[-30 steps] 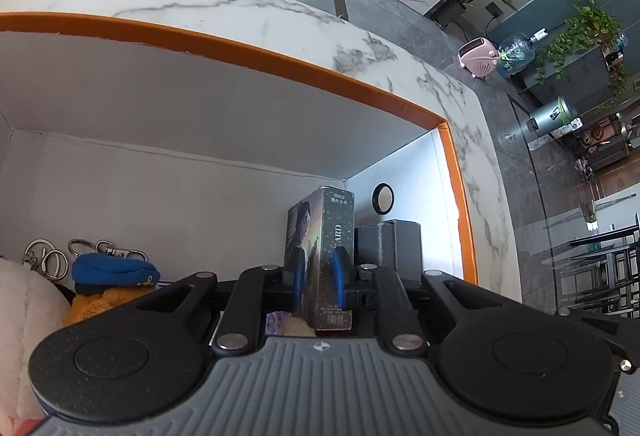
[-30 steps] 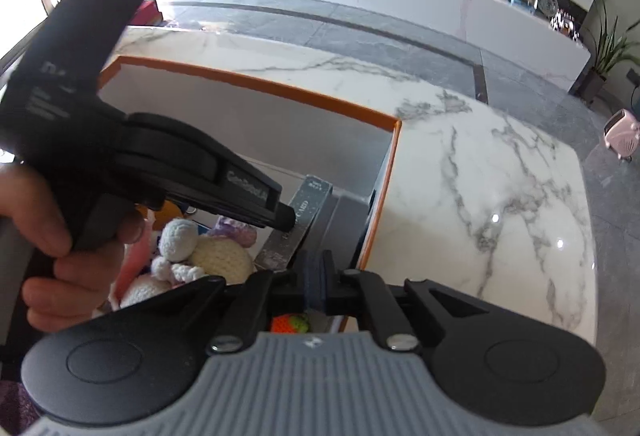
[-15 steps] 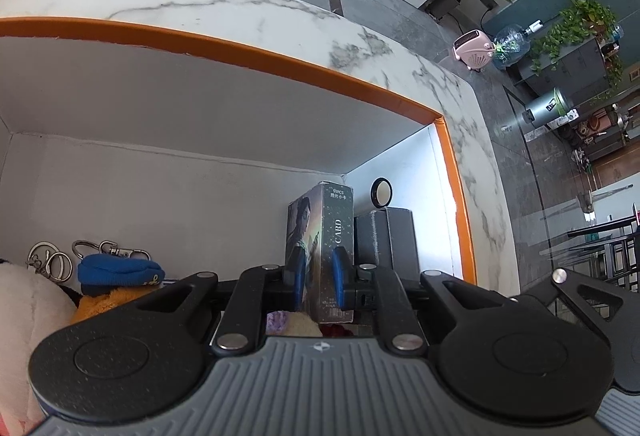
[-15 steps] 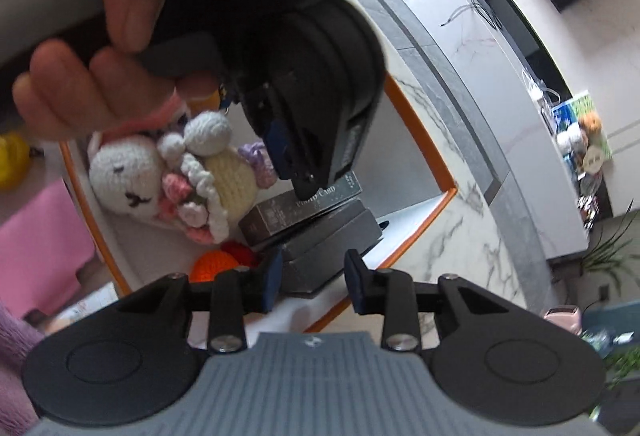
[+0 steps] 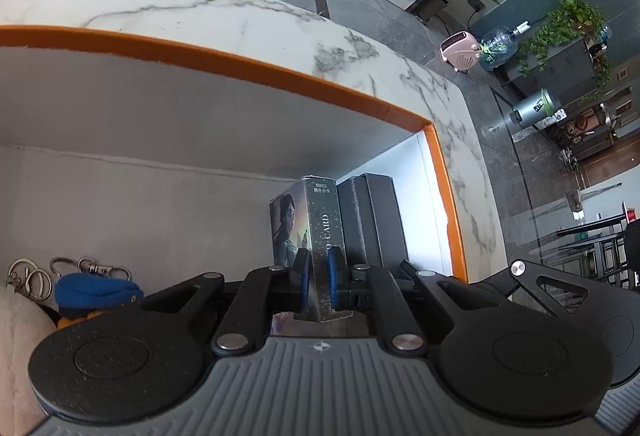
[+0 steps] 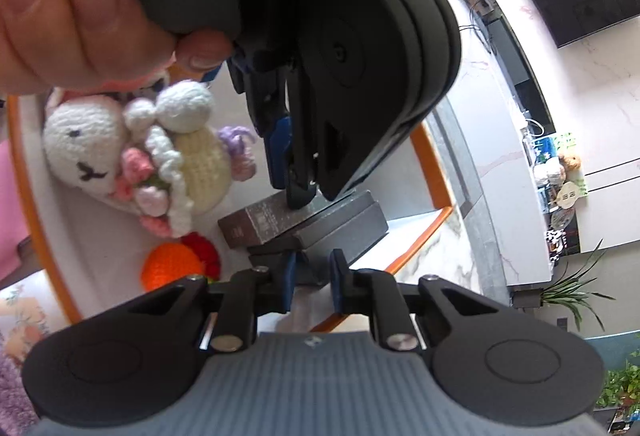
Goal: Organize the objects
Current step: 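Open the right tool to release the gray box while the left tool releases the card box, then move the left tool to the pink flat case while the right tool approaches the white printed canister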
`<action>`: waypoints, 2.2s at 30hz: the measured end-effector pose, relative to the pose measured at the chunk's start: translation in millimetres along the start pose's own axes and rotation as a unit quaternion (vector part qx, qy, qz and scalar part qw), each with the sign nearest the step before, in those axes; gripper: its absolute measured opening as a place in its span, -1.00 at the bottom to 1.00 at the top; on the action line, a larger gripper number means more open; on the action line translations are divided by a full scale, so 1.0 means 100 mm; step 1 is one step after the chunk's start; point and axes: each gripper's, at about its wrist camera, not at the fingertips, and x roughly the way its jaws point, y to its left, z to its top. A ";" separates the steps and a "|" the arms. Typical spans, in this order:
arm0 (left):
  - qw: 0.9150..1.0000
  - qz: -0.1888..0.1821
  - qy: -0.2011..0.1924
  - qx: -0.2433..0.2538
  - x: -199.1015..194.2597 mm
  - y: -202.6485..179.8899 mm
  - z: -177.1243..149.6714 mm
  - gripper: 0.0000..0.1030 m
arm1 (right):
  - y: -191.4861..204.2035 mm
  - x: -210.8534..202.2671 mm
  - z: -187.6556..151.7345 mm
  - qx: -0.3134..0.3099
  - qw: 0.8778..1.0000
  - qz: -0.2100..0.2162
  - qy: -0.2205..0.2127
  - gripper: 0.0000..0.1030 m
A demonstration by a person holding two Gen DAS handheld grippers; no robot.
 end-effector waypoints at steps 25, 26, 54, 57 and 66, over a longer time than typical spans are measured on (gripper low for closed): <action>0.986 0.036 -0.113 0.121 -1.16 -0.23 -0.53 -0.77 | -0.16 -0.70 -0.25 0.158 0.985 0.007 -0.070 -0.62; 0.985 0.037 -0.115 0.127 -1.26 -0.24 -0.61 -0.77 | -0.17 -0.81 -0.29 0.186 0.979 0.010 -0.079 -0.60; 0.992 0.106 -0.024 0.061 -0.93 0.08 -2.17 0.39 | 0.89 -0.64 -0.99 0.531 0.830 0.173 0.003 -0.02; 0.992 0.119 -0.016 0.049 -0.88 0.11 -2.17 0.43 | 0.90 -0.61 -0.98 0.527 0.832 0.173 0.008 -0.02; 0.993 0.118 -0.001 -0.009 -0.78 0.28 -2.17 0.44 | 0.89 -0.57 -0.99 0.523 0.832 0.184 0.015 -0.04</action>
